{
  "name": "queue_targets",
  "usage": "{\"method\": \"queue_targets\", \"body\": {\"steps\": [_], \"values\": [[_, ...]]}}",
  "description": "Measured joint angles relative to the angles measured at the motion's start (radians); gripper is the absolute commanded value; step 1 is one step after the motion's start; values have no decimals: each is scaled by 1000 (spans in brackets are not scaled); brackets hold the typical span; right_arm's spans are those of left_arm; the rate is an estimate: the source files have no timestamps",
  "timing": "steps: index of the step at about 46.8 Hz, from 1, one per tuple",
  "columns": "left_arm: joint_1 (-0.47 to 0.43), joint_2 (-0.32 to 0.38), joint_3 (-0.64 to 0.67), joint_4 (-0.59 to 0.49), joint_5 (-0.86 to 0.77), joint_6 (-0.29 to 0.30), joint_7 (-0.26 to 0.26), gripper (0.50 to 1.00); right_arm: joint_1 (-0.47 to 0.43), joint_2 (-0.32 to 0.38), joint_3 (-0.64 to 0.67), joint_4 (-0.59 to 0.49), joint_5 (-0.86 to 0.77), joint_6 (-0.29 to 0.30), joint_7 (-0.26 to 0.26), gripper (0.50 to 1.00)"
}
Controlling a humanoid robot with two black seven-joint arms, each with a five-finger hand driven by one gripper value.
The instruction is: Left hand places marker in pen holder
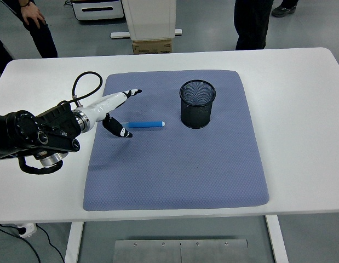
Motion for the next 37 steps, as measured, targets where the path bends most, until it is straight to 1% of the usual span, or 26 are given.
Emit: {"method": "queue_targets", "body": {"steps": [2,3,5,12,15,17,20,21,24,26,37], "values": [[0,-4,0,0,0,0,0,1000,0,0,0,0,0,0,0,1000],[1,-6,0,2,0,0,0,988,0,0,0,0,0,0,0,1000],[2,-8,0,5,0,0,0,985,0,0,0,0,0,0,0,1000],[36,-19,-9,37,0,0,0,974,0,0,0,0,0,0,0,1000],[37,-20,-12,37,0,0,0,953,0,0,0,0,0,0,1,1000],[37,-22,-13,38,4,0,-1,927,0,0,0,0,0,0,1,1000],[38,-22,-14,38,6,0,-2,915,0,0,0,0,0,0,1,1000],[38,-23,-14,38,6,0,-2,898,0,0,0,0,0,0,1,1000],[38,-23,-14,38,6,0,-2,871,0,0,0,0,0,0,1,1000],[38,-24,-14,38,8,0,-2,862,0,0,0,0,0,0,1,1000],[40,-24,-14,37,14,0,-5,856,0,0,0,0,0,0,0,1000]]}}
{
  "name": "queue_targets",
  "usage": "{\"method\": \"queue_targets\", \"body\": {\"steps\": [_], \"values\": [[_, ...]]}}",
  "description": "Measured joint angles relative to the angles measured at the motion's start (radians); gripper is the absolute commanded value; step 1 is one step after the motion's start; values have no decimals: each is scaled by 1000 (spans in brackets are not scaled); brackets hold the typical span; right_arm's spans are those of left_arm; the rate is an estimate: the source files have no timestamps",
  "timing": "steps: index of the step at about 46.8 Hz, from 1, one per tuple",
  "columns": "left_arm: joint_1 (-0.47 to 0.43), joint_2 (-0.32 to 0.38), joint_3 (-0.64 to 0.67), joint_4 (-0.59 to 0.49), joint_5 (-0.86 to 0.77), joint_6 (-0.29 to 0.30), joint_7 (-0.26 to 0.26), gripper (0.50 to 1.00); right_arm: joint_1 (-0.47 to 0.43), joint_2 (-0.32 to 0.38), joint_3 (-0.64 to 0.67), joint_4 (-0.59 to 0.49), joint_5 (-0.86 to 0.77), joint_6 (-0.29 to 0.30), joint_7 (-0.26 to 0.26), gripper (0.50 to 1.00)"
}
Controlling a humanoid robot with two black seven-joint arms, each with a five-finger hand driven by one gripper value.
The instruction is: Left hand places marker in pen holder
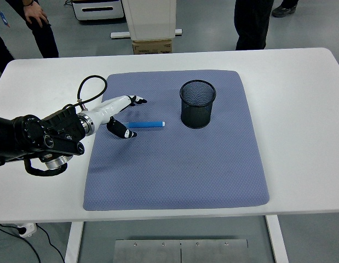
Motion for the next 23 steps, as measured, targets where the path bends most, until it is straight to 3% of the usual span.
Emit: {"method": "queue_targets", "body": {"steps": [10,15,16,23], "values": [[13,-6,0,-1,2,0,0,807,0,0,0,0,0,0,0,1000],[13,-9,0,-1,2,0,0,760,0,0,0,0,0,0,0,1000],[13,-9,0,-1,2,0,0,728,0,0,0,0,0,0,0,1000],[13,-9,0,0,2,0,0,675,0,0,0,0,0,0,0,1000]]}}
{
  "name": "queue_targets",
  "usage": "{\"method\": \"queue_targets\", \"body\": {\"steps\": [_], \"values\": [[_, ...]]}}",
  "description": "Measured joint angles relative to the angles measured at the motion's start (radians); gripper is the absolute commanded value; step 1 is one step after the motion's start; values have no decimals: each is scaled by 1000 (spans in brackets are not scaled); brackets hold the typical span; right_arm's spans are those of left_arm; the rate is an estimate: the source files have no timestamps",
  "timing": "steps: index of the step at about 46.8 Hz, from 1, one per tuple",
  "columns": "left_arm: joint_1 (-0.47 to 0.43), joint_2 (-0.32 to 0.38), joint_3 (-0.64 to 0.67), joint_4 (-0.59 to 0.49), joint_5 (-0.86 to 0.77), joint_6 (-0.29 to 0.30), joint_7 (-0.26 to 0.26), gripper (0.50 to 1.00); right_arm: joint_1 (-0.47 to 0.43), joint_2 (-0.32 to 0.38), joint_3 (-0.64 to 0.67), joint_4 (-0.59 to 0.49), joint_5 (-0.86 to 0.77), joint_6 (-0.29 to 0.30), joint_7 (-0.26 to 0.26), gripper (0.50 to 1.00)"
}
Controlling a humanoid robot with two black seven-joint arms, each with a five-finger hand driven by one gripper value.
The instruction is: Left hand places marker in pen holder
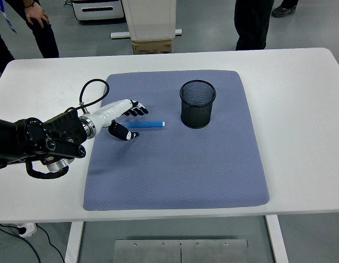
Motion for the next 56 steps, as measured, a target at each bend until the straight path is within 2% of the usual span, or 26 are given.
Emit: {"method": "queue_targets", "body": {"steps": [22,32,35,36,40,56], "values": [[9,0,2,0,36,0,-3,645,0,0,0,0,0,0,0,1000],[11,0,2,1,39,0,-2,607,0,0,0,0,0,0,0,1000],[11,1,2,1,39,0,-2,587,0,0,0,0,0,0,0,1000],[11,1,2,1,39,0,-2,567,0,0,0,0,0,0,0,1000],[11,1,2,2,40,0,-2,555,0,0,0,0,0,0,0,1000],[11,0,3,5,43,0,-3,552,0,0,0,0,0,0,0,1000]]}}
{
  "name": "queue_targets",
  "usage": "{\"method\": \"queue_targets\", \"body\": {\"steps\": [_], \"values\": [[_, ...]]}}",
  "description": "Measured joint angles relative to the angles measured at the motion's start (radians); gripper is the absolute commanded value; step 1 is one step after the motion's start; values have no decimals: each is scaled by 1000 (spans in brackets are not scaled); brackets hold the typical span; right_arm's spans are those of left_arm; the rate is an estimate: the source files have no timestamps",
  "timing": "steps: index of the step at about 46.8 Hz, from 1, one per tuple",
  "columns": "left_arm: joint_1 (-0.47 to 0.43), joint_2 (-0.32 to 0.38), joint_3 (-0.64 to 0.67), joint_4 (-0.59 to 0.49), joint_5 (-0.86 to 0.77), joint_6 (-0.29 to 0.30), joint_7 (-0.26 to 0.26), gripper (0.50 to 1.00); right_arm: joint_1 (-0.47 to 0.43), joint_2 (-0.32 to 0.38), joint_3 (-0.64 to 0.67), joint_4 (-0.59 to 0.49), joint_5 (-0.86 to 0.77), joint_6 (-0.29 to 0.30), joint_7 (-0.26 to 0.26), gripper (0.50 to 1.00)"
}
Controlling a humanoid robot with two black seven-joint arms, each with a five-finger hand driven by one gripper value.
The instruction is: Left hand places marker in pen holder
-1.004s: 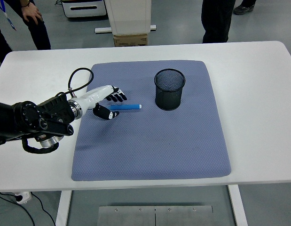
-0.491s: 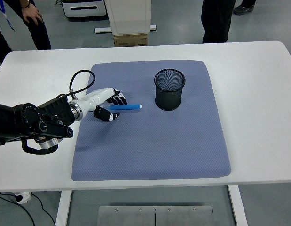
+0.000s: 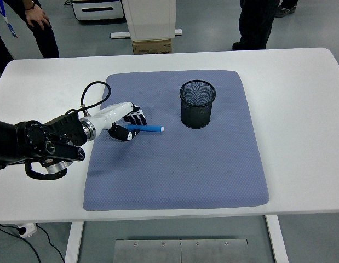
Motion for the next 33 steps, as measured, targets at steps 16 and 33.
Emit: {"method": "queue_targets", "body": {"steps": [16,33], "values": [[1,-1,1,3,5,0,-1,500,0,0,0,0,0,0,0,1000],[-9,2,2,3,13,0,-1,500,0,0,0,0,0,0,0,1000]]}}
